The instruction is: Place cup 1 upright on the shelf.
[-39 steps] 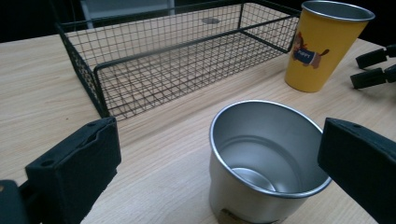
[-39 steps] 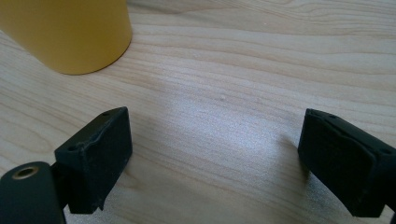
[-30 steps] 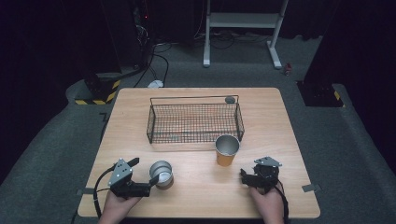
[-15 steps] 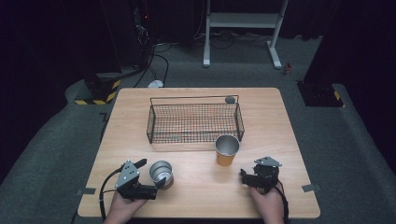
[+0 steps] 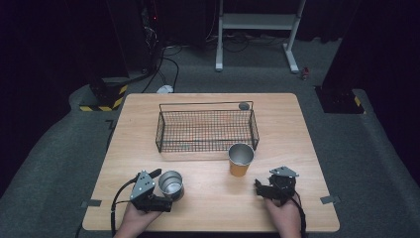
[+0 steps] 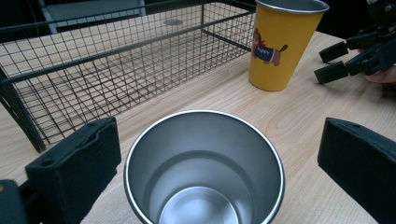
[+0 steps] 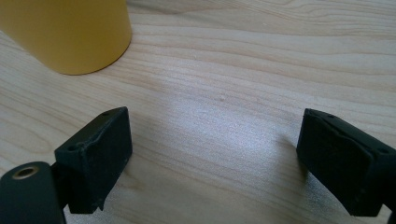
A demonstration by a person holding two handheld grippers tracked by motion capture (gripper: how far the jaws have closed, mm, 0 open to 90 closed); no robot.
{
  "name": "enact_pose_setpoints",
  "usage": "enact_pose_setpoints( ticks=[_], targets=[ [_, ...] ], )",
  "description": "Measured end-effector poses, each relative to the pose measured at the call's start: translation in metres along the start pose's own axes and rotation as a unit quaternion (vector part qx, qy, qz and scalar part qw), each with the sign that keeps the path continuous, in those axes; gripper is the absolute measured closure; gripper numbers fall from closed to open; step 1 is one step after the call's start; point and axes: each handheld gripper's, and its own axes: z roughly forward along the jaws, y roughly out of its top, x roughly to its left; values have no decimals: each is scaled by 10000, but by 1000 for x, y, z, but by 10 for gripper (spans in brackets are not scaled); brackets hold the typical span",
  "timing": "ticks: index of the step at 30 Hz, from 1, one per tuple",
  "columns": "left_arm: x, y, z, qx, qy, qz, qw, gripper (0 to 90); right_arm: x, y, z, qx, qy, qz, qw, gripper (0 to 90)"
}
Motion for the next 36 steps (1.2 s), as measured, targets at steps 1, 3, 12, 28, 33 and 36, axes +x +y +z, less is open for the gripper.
enact_pose_setpoints(
  ticks=[1, 3, 12, 28, 33, 36],
  targets=[
    [0, 0, 0, -2, 20, 14, 10000, 1, 0, 0, 0, 0, 0, 0, 10000, 101],
    [0, -2, 1, 37, 42, 61, 10000, 1, 0, 0, 0, 1, 0, 2, 10000, 101],
    [3, -9, 5, 146, 9, 61, 9999, 1, 0, 0, 0, 0, 0, -12, 10000, 101],
    [4, -18, 11, 317, -145, 37, 9994, 5, 0, 0, 0, -1, 0, -13, 10000, 101],
    [4, -20, 12, 360, -193, 31, 9992, 6, 0, 0, 0, 0, 0, -12, 10000, 102],
    [5, -21, 14, 408, -228, -10, 9989, 6, 0, 0, 0, -1, 0, -14, 10000, 102]
  ],
)
